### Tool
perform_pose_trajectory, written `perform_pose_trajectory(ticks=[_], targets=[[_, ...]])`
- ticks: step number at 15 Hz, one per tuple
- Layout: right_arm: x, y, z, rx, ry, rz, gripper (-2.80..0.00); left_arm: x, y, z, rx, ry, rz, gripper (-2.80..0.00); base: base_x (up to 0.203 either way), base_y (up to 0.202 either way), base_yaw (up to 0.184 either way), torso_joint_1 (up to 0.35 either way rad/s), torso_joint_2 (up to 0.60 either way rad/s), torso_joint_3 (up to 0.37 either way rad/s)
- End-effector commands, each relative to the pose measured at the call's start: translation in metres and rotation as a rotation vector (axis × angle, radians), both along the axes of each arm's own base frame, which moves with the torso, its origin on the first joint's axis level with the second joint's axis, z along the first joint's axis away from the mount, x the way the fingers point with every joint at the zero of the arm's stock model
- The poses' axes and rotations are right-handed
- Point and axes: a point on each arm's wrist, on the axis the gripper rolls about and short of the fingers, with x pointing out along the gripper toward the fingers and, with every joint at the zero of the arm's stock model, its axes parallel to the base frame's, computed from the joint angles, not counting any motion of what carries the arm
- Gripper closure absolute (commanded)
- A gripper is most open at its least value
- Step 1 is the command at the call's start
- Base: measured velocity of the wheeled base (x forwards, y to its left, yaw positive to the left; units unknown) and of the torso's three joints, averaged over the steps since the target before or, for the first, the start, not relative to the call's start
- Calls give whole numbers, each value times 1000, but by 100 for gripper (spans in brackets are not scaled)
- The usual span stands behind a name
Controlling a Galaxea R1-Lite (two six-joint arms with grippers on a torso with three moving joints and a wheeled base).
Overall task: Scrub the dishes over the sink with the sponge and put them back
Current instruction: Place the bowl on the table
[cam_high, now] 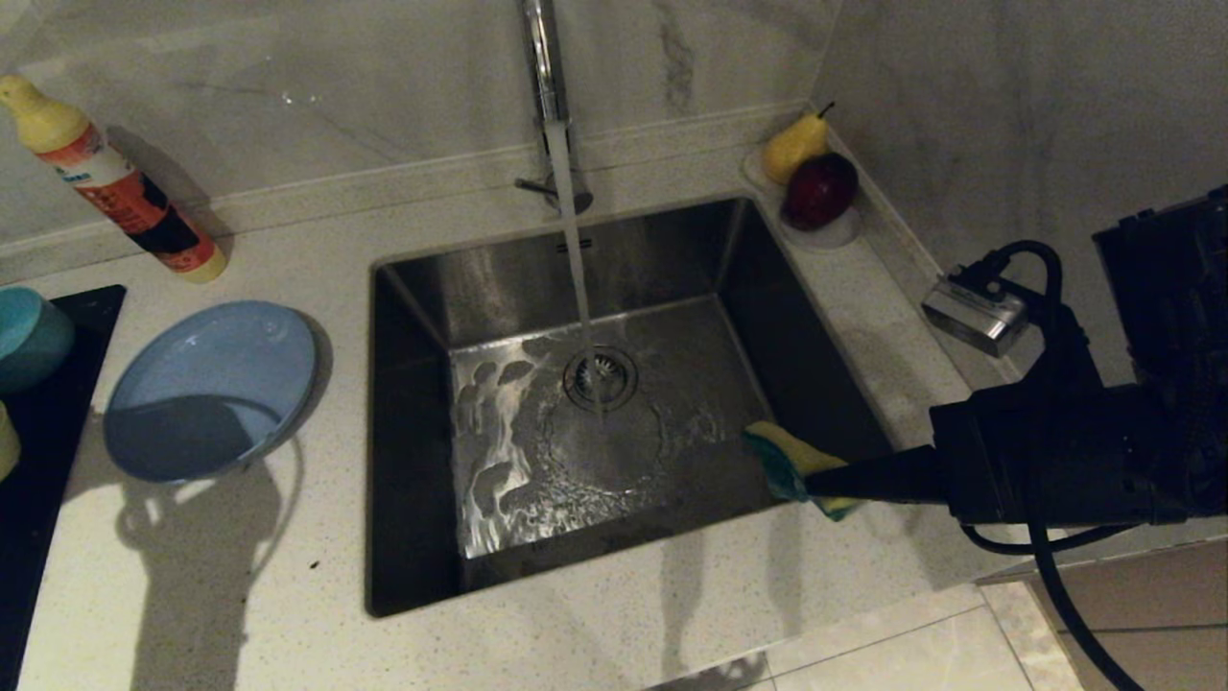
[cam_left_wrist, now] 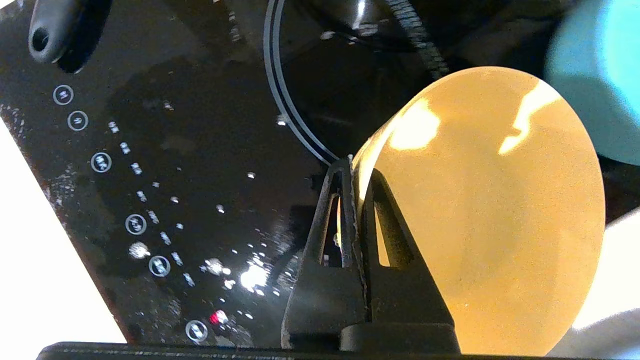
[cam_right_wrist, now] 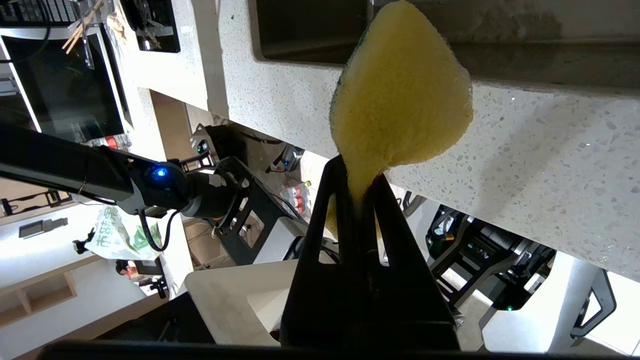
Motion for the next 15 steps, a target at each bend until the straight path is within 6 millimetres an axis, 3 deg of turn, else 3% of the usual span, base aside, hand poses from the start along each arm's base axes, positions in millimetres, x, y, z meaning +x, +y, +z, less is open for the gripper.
perform_pose_trajectory(ticks=[1, 4, 5, 8, 10, 12, 15], targets=[[0, -1, 0, 2, 5, -1, 0, 3, 9, -11, -23, 18, 12, 0, 0, 0, 0, 0, 0, 0], [-1, -1, 0, 4, 1, 1, 0, 4, 10, -13, -25, 20, 12, 0, 0, 0, 0, 0, 0, 0], [-1, -1, 0, 4, 2, -1, 0, 4, 10, -13, -24, 21, 12, -280, 0, 0, 0, 0, 0, 0], [-2, -1, 0, 2, 5, -1, 0, 1, 10, -6, -13, -5, 6, -280, 0, 0, 0, 0, 0, 0], [-3, -2, 0, 2, 5, 1, 0, -4, 7, 9, 10, -48, -8, -280, 0, 0, 0, 0, 0, 0], [-5, -3, -1, 1, 5, 1, 0, -15, -8, 40, 57, -117, -48, -280, 0, 0, 0, 0, 0, 0], [-6, -4, -3, -1, 8, 1, 0, -39, -46, 91, 66, -208, -199, -280, 0, 0, 0, 0, 0, 0]])
